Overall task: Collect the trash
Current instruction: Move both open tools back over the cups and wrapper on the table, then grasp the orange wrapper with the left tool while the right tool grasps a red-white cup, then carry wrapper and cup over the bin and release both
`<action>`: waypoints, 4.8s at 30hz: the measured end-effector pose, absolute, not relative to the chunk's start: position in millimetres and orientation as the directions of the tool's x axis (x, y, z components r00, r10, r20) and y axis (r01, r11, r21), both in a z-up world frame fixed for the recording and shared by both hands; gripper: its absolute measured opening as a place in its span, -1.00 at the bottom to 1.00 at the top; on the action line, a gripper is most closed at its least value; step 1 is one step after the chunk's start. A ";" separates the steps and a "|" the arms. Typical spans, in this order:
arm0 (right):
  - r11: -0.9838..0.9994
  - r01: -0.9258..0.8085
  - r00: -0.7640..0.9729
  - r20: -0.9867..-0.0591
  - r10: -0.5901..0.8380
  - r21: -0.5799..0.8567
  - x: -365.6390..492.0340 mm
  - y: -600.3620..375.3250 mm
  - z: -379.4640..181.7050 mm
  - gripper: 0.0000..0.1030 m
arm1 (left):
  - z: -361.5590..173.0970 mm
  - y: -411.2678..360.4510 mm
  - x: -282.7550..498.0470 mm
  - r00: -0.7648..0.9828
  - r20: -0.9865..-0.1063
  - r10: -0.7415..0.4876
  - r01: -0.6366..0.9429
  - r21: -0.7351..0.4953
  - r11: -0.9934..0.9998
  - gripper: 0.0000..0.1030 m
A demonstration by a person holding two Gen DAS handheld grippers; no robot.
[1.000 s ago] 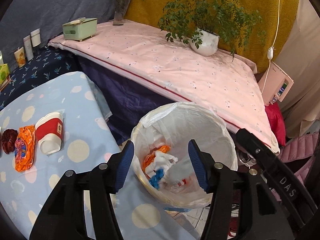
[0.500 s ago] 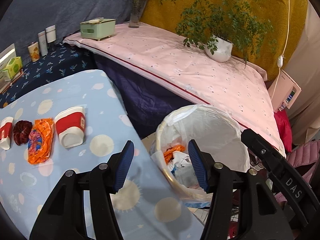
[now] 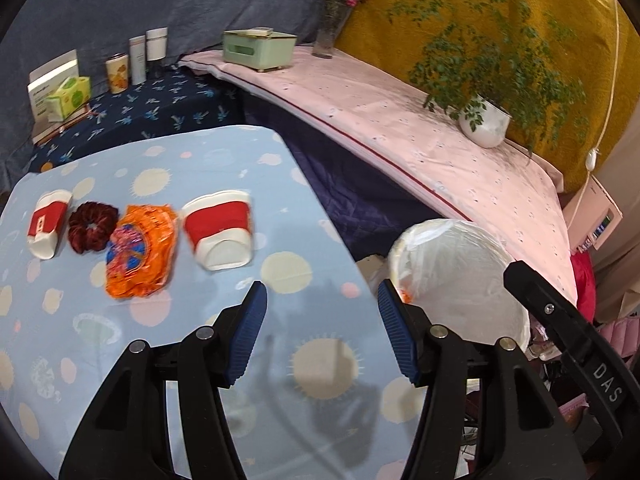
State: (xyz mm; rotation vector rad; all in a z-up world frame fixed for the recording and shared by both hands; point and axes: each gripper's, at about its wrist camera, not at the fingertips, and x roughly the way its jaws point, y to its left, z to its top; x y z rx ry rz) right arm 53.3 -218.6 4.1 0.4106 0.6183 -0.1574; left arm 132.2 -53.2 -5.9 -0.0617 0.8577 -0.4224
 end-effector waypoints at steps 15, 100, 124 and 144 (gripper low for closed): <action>0.944 0.156 0.787 -0.614 0.058 0.290 81.0 -150.4 -1.2 -0.07 | -20.7 23.9 142.1 0.613 -0.738 -0.281 0.182 -0.214 0.960 0.22; 0.912 0.167 0.756 -0.642 0.126 0.375 102.1 -152.5 -38.7 -0.11 | -29.1 21.4 144.0 0.614 -0.702 -0.360 0.192 -0.310 0.931 -0.97; 0.847 0.367 0.801 -0.594 -0.077 0.384 3.9 -290.9 -19.4 -0.11 | 15.0 -127.1 87.9 0.558 -0.625 -0.546 0.484 -0.289 0.826 -0.97; 0.822 0.433 0.777 -0.616 -0.132 0.370 13.2 -343.7 -33.4 -0.08 | -10.4 -191.1 99.5 0.488 -0.668 -0.562 0.533 -0.282 0.798 -0.80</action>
